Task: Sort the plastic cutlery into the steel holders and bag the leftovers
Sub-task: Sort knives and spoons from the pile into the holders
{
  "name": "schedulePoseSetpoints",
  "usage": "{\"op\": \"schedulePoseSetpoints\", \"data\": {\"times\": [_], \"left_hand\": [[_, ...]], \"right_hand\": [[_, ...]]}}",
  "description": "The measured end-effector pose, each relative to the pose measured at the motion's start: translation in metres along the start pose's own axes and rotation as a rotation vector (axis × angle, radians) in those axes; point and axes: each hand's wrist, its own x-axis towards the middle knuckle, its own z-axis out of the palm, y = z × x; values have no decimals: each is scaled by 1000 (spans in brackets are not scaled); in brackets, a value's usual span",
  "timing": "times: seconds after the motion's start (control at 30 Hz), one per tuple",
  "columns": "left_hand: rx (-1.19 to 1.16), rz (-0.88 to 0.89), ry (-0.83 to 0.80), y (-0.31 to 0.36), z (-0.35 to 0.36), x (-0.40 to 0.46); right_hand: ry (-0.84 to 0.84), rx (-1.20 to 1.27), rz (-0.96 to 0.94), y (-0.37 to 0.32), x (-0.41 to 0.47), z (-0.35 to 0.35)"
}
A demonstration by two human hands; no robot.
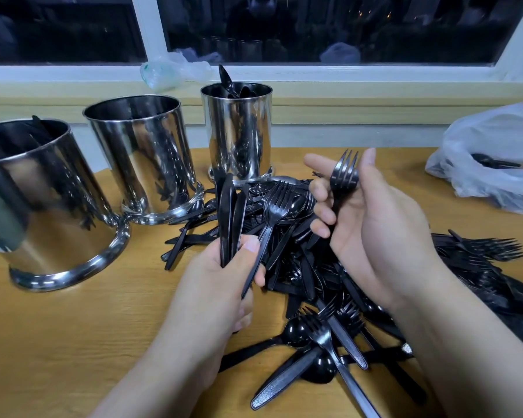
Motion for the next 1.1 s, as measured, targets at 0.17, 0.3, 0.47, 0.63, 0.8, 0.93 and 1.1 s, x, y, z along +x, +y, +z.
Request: {"op": "schedulePoseSetpoints", "data": {"times": [0.17,0.3,0.47,0.63,0.8,0.93,1.1], "left_hand": [[-12,3,15,0,1,0],[5,-10,16,1,-1,1],[-14,-8,24,3,0,-3],[-5,3,31,6,1,-5],[-1,26,15,6,3,-5],[-87,-45,1,8,4,-4],[-83,-63,4,12,5,-6]], "right_hand": [[-18,58,112,6,-1,2],[-12,13,105,5,-4,4],[45,22,75,5,-5,7],[93,17,87,7,-3,3],[48,-113,135,12,-5,4],[99,-329,43,16,-5,4],[121,-486,-18,15,-5,5]]}}
